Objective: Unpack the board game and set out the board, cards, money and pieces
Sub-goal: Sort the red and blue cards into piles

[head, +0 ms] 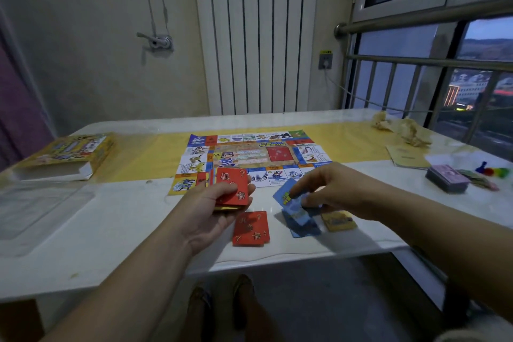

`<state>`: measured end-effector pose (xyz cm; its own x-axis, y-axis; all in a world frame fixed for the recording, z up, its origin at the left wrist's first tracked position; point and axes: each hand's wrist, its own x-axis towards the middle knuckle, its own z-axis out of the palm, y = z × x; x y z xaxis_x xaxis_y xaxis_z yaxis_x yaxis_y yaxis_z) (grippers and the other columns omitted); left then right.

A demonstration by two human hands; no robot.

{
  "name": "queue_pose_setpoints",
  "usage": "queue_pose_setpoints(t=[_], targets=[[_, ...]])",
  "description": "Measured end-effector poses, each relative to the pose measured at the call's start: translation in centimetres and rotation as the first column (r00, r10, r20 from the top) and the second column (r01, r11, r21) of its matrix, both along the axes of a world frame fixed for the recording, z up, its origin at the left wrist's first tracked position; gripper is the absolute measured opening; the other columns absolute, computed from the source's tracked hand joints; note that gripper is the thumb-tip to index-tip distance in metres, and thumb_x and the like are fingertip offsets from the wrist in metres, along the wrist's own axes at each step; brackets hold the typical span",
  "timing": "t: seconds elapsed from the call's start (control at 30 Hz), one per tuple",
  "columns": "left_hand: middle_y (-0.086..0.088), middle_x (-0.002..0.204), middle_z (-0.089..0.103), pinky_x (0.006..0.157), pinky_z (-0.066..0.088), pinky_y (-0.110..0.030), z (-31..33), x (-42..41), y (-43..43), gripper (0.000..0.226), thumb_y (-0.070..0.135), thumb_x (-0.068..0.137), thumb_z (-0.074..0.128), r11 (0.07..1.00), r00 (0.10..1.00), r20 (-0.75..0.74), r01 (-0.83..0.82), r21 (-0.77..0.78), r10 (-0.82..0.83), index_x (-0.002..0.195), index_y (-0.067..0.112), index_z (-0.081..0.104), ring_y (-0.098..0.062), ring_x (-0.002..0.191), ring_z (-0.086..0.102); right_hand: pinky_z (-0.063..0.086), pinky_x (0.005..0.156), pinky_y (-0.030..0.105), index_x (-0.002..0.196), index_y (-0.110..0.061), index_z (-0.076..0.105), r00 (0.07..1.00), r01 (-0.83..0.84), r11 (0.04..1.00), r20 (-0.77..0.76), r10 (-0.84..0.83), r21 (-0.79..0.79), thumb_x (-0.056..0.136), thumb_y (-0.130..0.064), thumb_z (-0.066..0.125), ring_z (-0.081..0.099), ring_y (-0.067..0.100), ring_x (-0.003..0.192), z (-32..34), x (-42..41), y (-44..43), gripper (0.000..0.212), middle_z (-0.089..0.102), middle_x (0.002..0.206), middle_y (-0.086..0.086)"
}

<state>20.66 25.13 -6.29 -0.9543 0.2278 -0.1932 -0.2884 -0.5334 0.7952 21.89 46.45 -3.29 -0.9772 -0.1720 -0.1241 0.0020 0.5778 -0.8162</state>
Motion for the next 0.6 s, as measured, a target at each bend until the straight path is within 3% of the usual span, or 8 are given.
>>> queue_pose_setpoints(t=[0.1,0.2,0.27,0.33,0.4,0.43,0.5,0.6], targets=[[-0.020,0.098,0.071,0.062,0.060,-0.033,-0.1,0.1,0.3,0.034,-0.007,0.088,0.051,0.998,0.999,-0.029,0.015,-0.058,-0.017,0.121,-0.001,0.051,-0.027,0.078,0.072,0.049,0.060,0.015,0.089,-0.023,0.069,0.996,-0.061,0.958,-0.052,0.078,0.280,0.083,-0.018,0.070,0.063,0.009,0.075,-0.7,0.3,-0.3,0.008,0.065,0.090,-0.003],[-0.017,0.091,0.073,0.061,0.059,-0.031,-0.2,0.4,0.6,0.029,-0.008,0.087,0.052,0.995,0.998,-0.060,0.015,-0.096,-0.021,0.113,0.003,0.054,-0.025,0.077,0.073,0.043,0.072,0.025,0.101,-0.031,0.067,0.986,-0.063,0.757,-0.078,0.149,0.650,0.083,-0.041,0.068,0.051,0.006,0.082,-1.6,0.3,-0.5,0.021,0.053,0.092,-0.011],[-0.017,0.087,0.073,0.057,0.059,-0.029,-0.3,0.6,0.8,0.027,-0.009,0.087,0.053,0.993,0.997,-0.078,0.015,-0.121,-0.025,0.110,0.005,0.055,-0.023,0.077,0.073,0.035,0.076,0.031,0.104,-0.036,0.065,0.975,-0.022,0.633,-0.124,0.186,0.774,0.081,-0.053,0.064,0.043,0.008,0.091,-1.6,0.4,-0.5,0.029,0.047,0.097,-0.011],[-0.018,0.087,0.073,0.053,0.057,-0.028,-0.3,0.8,0.9,0.027,-0.008,0.086,0.054,0.989,0.995,-0.091,0.026,-0.149,-0.040,0.110,0.004,0.055,-0.023,0.076,0.072,0.035,0.071,0.025,0.104,-0.035,0.066,0.959,-0.004,0.731,-0.205,0.197,0.682,0.080,-0.055,0.063,0.045,0.005,0.089,-1.1,0.3,-0.5,0.032,0.051,0.101,-0.010],[-0.019,0.088,0.073,0.054,0.057,-0.030,-0.3,1.0,1.2,0.029,-0.007,0.084,0.057,0.981,0.991,-0.115,0.047,-0.189,-0.070,0.110,0.005,0.056,-0.024,0.075,0.072,0.037,0.063,0.017,0.100,-0.029,0.067,0.961,-0.006,0.948,-0.260,0.093,0.317,0.082,-0.049,0.063,0.052,0.000,0.079,-0.4,0.2,-1.0,0.028,0.060,0.095,-0.010],[-0.018,0.087,0.073,0.056,0.058,-0.032,-0.2,1.1,1.3,0.030,-0.006,0.083,0.059,0.976,0.988,-0.130,0.055,-0.212,-0.084,0.110,0.006,0.057,-0.023,0.074,0.071,0.039,0.062,0.016,0.095,-0.026,0.067,0.971,-0.008,0.993,-0.235,0.035,0.116,0.081,-0.047,0.064,0.054,0.000,0.074,0.0,0.1,-1.5,0.025,0.063,0.090,-0.010],[-0.013,0.084,0.072,0.059,0.058,-0.031,-0.3,1.3,1.7,0.033,-0.006,0.080,0.063,0.964,0.984,-0.154,0.049,-0.261,-0.091,0.111,0.007,0.058,-0.020,0.071,0.069,0.043,0.061,0.021,0.082,-0.022,0.067,0.987,0.012,0.994,-0.160,-0.030,-0.111,0.079,-0.042,0.069,0.055,0.006,0.067,0.2,-0.3,-2.6,0.021,0.066,0.078,-0.008],[-0.008,0.080,0.071,0.058,0.055,-0.029,-0.4,1.4,1.7,0.037,-0.006,0.079,0.065,0.957,0.980,-0.180,0.033,-0.289,-0.088,0.113,0.006,0.059,-0.018,0.069,0.066,0.045,0.060,0.023,0.069,-0.016,0.064,0.991,0.033,0.987,-0.119,-0.053,-0.159,0.078,-0.026,0.074,0.056,0.008,0.063,0.1,-1.0,-3.7,0.017,0.065,0.067,-0.003]])
